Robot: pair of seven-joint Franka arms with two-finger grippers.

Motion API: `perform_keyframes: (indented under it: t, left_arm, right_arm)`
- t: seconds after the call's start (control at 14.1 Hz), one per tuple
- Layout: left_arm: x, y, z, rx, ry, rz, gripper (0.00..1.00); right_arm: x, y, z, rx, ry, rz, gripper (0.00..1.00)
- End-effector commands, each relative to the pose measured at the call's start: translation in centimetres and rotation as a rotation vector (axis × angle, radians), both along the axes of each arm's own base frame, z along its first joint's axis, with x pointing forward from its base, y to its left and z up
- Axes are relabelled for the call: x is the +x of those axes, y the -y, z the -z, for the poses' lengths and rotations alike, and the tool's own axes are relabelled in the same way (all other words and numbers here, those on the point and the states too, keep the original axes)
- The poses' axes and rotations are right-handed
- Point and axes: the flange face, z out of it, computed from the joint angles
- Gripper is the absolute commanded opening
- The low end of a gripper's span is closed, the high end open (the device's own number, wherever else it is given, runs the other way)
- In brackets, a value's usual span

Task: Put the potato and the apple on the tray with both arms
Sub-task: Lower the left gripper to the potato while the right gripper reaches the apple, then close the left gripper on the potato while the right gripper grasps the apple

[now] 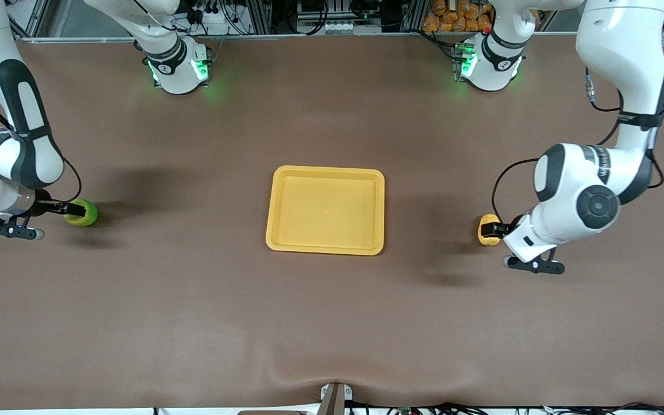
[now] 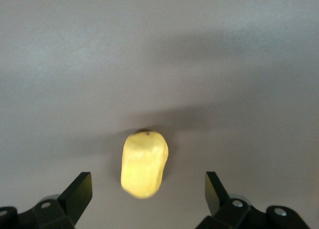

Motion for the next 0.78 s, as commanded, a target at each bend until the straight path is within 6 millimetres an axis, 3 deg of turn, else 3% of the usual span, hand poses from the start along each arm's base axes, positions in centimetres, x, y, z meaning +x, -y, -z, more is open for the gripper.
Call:
perform_keyframes:
  t: [0.0, 0.21, 0.71]
  left_arm:
    - [-2.8, -0.2, 3.0, 0.011, 0.043, 0.012, 1.0]
    - [-4.8, -0.7, 5.8, 0.023, 0.063, 0.036, 1.0]
    - [-4.8, -0.9, 8.7, 0.028, 0.065, 0.057, 1.0]
  right_arm:
    - [-0.6, -0.2, 1.0, -0.002, 0.003, -0.013, 1.0]
    - [-0.9, -0.3, 1.9, 0.006, -0.001, -0.002, 1.0]
    - [-2.0, -0.6, 3.9, -0.01, 0.049, 0.002, 1.0]
